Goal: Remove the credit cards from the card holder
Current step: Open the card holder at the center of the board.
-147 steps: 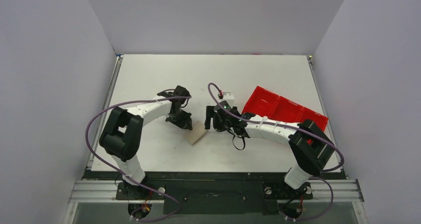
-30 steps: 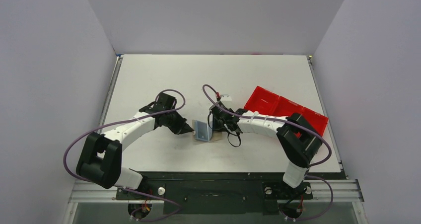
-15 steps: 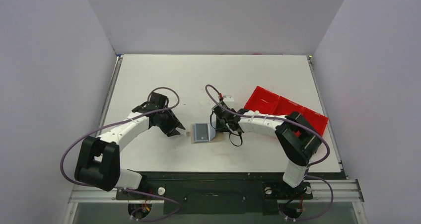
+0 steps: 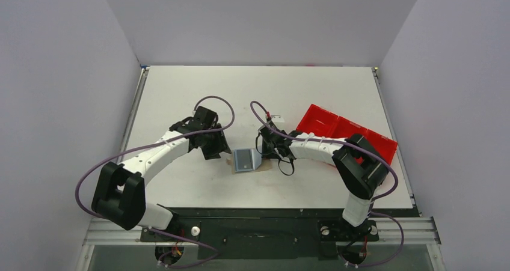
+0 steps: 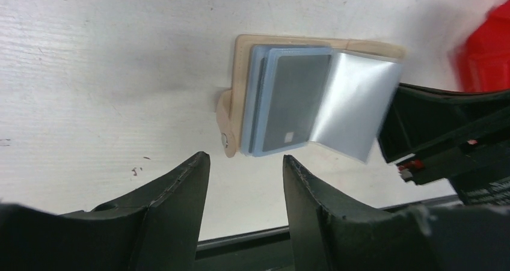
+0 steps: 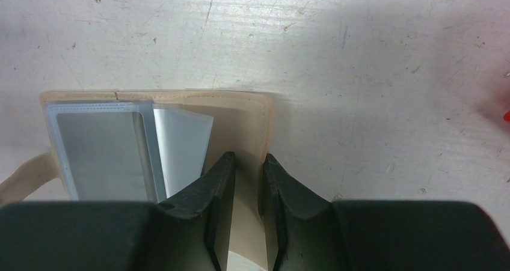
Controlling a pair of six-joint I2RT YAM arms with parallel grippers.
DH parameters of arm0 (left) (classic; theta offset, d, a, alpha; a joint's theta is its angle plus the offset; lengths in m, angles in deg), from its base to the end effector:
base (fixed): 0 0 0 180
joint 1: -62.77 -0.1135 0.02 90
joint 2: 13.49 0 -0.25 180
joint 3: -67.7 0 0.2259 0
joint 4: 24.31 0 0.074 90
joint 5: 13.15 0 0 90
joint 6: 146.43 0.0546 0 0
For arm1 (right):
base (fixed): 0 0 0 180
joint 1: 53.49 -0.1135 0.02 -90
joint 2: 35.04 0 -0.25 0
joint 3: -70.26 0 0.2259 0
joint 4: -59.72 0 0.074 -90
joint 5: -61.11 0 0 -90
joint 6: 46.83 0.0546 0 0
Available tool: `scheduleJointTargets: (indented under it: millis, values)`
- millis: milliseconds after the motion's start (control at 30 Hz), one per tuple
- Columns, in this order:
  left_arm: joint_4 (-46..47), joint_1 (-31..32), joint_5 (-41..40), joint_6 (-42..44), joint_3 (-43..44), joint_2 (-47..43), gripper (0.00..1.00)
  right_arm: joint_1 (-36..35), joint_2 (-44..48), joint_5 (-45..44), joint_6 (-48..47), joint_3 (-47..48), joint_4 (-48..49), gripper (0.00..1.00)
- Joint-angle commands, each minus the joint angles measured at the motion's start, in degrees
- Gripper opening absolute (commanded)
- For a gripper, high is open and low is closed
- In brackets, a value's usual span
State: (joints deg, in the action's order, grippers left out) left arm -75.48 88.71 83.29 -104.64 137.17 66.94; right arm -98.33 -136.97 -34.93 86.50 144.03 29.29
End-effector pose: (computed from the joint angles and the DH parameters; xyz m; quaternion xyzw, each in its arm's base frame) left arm 0.2313 -0.1193 0.2037 -0.1739 0.9534 -0.1884 0.1590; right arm 0.2435 0.2341 0.1420 0.0016 0.9614 0.1516 0.2295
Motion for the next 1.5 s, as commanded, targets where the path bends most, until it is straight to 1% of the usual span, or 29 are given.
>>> scheduleJointTargets:
  millis: [0, 100, 200, 333, 533, 600, 633, 667, 700, 767, 833, 900, 933, 967, 1000, 1067, 1133, 1300, 1467]
  values:
    - [-2.17, 3.25, -8.24, 4.0, 2.23, 3.56, 0.46, 0.58, -0.47, -0.1, -0.18, -0.67, 0.31, 0.19]
    - [-1.81, 5.46, -10.21, 4.11, 2.73, 5.88, 0.46, 0.62, -0.8, 0.22, -0.24, -0.34, 0.31, 0.19]
    - [-0.53, 5.98, -10.94, 3.81, 2.92, 8.19, 0.46, 0.6, -0.76, 0.32, -0.26, -0.36, 0.36, 0.18]
    - [0.32, 6.14, -12.19, 3.2, 3.06, 10.03, 0.4, 0.7, -0.64, 0.37, -0.34, -0.51, 0.35, 0.18]
    - [0.94, 6.15, -13.43, 3.36, 3.73, 11.54, 0.25, 0.72, -0.25, 0.34, -0.52, -0.55, 0.37, 0.18]
    - [1.14, 6.15, -13.28, 3.62, 4.03, 11.89, 0.14, 0.71, -0.21, 0.33, -0.53, -0.46, 0.35, 0.18]
    - [1.05, 6.15, -13.16, 3.73, 4.21, 11.88, 0.11, 0.69, -0.2, 0.33, -0.53, -0.46, 0.35, 0.18]
    - [0.96, 6.15, -13.14, 3.82, 4.34, 11.89, 0.01, 0.66, -0.16, 0.33, -0.57, -0.49, 0.35, 0.18]
    - [0.48, 6.15, -13.21, 4.04, 4.75, 11.61, 0.0, 0.66, -0.05, 0.29, -0.61, -0.47, 0.35, 0.18]
    - [-0.57, 6.15, -13.61, 4.46, 5.65, 10.5, 0.0, 0.7, 0.18, 0.25, -0.7, -0.39, 0.32, 0.19]
    - [-2.41, 6.15, -14.08, 5.11, 7.04, 8.8, 0.0, 0.72, 0.67, 0.19, -0.83, -0.24, 0.08, 0.22]
    - [-4.2, 6.15, -14.61, 5.65, 8.92, 6.85, 0.0, 0.67, 1.44, -0.01, -0.98, -0.07, -0.29, 0.29]
    - [-4.74, 6.1, -14.65, 6.04, 9.51, 6.33, 0.0, 0.7, 2.14, -0.26, -1.02, 0.0, -0.5, 0.36]
    - [-5.69, 6.08, -14.58, 6.2, 10.79, 5.27, 0.0, 0.71, 2.64, -0.4, -1.09, 0.21, -0.98, 0.4]
    - [-6.14, 6.13, -14.51, 6.53, 11.41, 4.83, 0.0, 0.67, 3.7, -0.67, -1.17, 0.28, -1.46, 0.47]
    - [-7.11, 6.14, -13.81, 6.89, 12.92, 3.57, 0.0, 0.69, 5.41, -1.12, -1.22, 0.52, -2.18, 0.55]
    - [-7.28, 6.19, -11.47, 7.05, 14.35, 2.59, 0.0, 0.66, 7.13, -1.91, -1.33, 0.9, -3.11, 0.59]
    - [-5.94, 7.02, -7.76, 6.17, 15.8, 2.19, 0.0, 0.93, 10.21, -3.71, -1.31, 1.83, -5.08, 0.61]
    - [-4.13, 9.88, -6.45, 1.75, 16.27, 4.13, 0.0, 1.43, 11.95, -4.78, -1.28, 1.99, -5.92, 0.62]
